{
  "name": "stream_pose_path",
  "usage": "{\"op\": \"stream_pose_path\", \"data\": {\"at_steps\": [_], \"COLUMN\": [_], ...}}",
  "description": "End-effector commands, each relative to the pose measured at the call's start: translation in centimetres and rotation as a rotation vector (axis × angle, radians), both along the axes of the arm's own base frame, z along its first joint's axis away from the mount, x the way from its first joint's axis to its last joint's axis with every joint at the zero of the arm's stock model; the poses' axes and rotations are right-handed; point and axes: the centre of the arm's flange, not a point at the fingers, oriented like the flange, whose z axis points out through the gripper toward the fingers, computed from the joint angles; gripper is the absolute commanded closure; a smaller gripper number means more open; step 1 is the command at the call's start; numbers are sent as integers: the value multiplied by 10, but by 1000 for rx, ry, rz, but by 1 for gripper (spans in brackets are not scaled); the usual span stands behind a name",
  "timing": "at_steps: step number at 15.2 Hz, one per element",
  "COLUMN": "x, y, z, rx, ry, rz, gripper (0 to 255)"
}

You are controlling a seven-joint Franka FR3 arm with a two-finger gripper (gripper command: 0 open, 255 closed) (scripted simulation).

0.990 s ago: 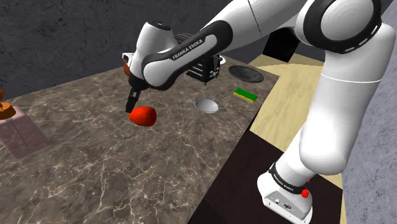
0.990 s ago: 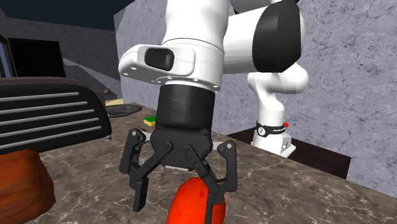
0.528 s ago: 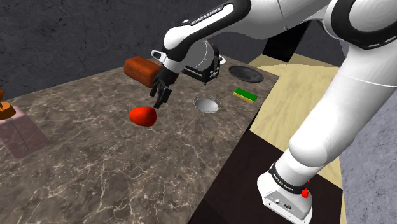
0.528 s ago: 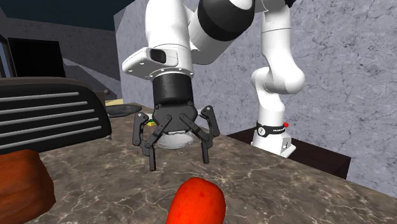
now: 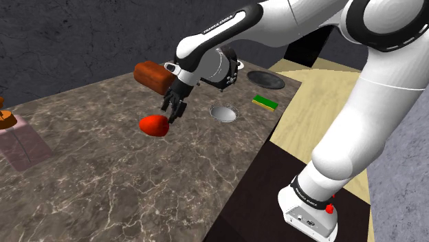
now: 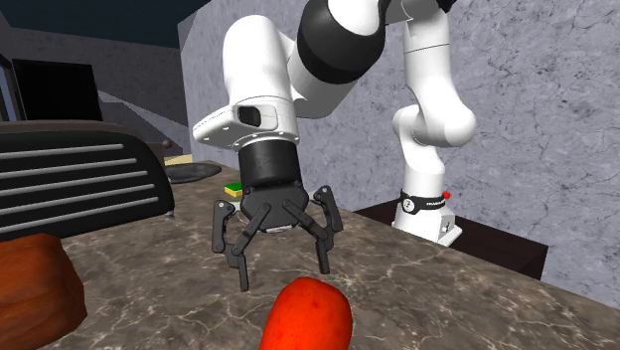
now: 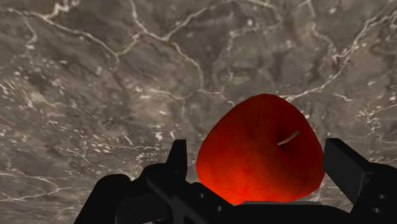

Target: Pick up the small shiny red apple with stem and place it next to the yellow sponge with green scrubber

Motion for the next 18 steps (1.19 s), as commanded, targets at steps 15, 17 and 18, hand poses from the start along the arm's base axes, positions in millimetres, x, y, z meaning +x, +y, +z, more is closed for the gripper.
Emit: {"op": "stream_pose_path", "data": {"at_steps": [15, 17, 18], "x": [1, 1, 1], "y": [2, 2, 2], "z": [-7, -7, -7], "rx": [0, 0, 0], "ry": [0, 0, -1], "rz": [0, 0, 0], "gripper": [255, 255, 255]}}
